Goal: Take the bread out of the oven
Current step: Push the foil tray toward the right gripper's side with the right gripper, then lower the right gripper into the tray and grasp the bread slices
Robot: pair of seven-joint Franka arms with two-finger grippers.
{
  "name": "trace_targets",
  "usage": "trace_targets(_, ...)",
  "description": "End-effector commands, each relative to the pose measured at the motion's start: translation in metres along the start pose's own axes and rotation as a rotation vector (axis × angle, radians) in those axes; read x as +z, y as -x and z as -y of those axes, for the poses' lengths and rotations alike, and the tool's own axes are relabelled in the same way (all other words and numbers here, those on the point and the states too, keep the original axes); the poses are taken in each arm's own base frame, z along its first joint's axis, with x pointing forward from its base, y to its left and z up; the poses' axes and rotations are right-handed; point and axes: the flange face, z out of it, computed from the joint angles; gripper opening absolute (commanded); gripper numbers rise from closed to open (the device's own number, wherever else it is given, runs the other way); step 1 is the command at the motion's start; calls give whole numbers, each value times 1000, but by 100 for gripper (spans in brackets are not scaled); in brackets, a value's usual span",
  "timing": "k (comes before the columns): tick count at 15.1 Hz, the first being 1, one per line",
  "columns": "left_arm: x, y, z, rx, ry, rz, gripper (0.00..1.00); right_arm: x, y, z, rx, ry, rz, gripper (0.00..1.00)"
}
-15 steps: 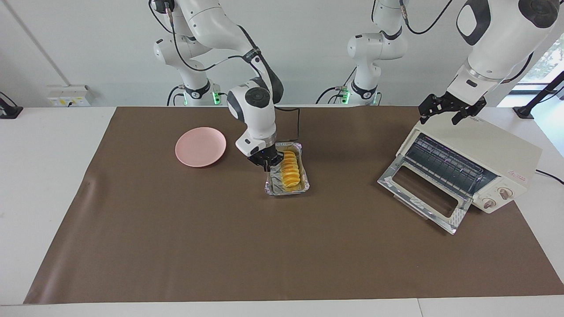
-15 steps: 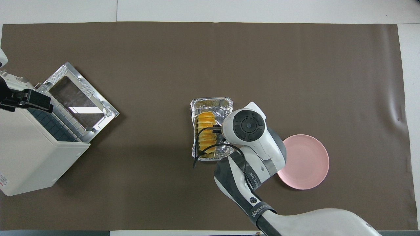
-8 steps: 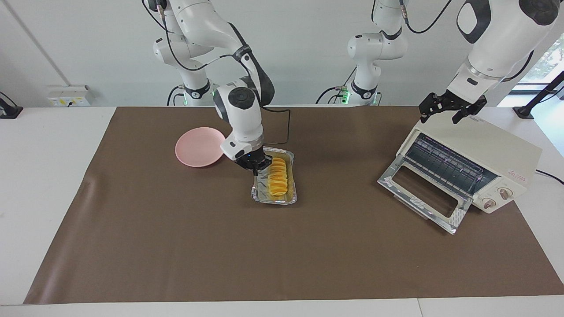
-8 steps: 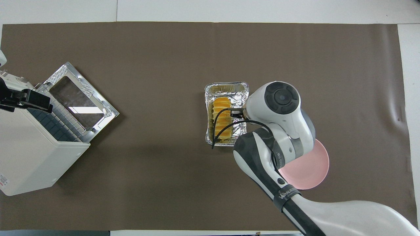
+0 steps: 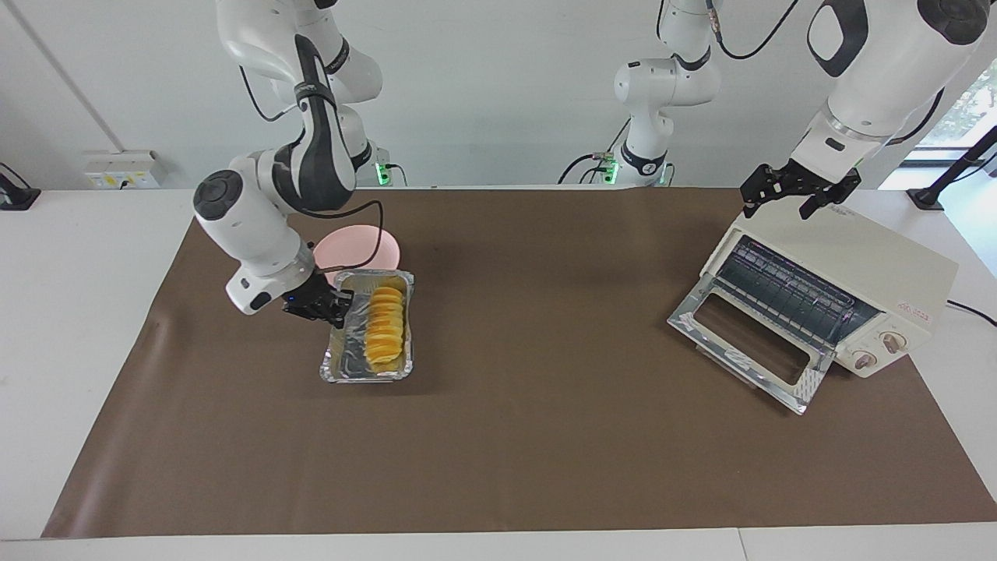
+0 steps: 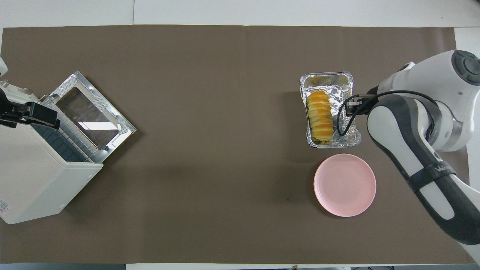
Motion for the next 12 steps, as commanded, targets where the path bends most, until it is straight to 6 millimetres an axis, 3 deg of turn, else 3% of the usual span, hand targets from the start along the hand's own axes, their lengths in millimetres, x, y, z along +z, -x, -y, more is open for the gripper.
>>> trace_targets(1,-3,5,2,-2,8,-17,100,8,-4,-31,15,8,-28,0)
trace_targets(3,-3,5,2,-2,7,-17,100,18,-2,-51,43,13,-46,0)
trace_targets(12,-3,5,2,-2,7,-17,100,43,9,-57,30,20,-38,0)
